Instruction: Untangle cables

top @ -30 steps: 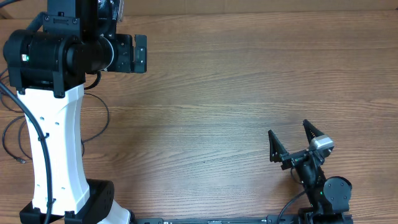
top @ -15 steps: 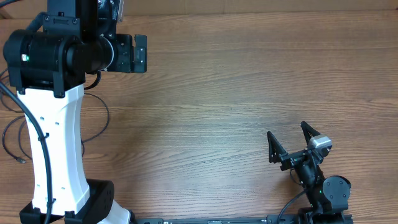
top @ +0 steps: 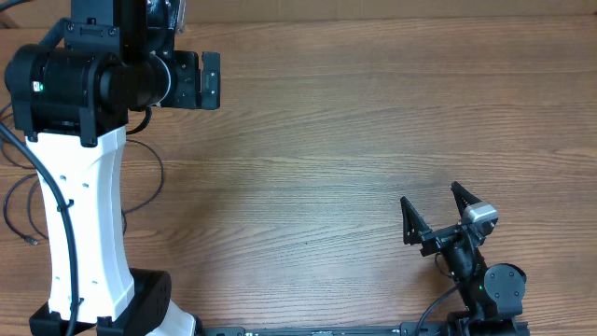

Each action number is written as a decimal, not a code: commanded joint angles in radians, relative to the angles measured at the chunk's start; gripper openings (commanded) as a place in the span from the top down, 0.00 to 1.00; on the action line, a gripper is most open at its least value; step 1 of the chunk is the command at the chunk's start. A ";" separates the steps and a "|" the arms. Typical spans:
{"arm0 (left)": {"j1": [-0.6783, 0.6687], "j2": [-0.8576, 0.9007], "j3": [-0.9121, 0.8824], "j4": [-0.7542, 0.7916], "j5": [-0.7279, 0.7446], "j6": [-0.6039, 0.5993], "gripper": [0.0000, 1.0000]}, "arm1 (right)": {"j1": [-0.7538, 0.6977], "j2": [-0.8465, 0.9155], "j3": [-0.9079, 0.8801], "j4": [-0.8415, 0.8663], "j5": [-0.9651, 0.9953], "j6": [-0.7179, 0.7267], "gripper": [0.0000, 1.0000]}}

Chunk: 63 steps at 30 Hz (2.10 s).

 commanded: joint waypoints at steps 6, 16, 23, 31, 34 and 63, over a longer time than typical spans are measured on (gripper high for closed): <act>-0.004 -0.002 0.008 0.000 -0.006 -0.021 0.00 | 0.005 -0.008 -0.010 0.004 -0.008 0.006 0.00; -0.004 -0.115 -0.159 0.001 -0.040 -0.004 0.00 | 0.005 -0.008 -0.010 0.004 -0.008 0.006 0.00; 0.023 -0.414 -0.581 0.304 -0.043 -0.006 0.00 | 0.005 -0.008 -0.010 0.004 -0.008 0.006 0.00; 0.065 -0.758 -1.075 0.618 -0.021 -0.006 0.00 | 0.005 -0.008 -0.010 0.004 -0.008 0.006 0.00; 0.077 -0.929 -1.323 0.812 -0.020 -0.006 0.00 | 0.005 -0.008 -0.010 0.004 -0.008 0.006 0.00; 0.076 -1.741 -2.433 1.540 -0.029 0.178 0.00 | 0.005 -0.008 -0.010 0.004 -0.008 0.006 0.00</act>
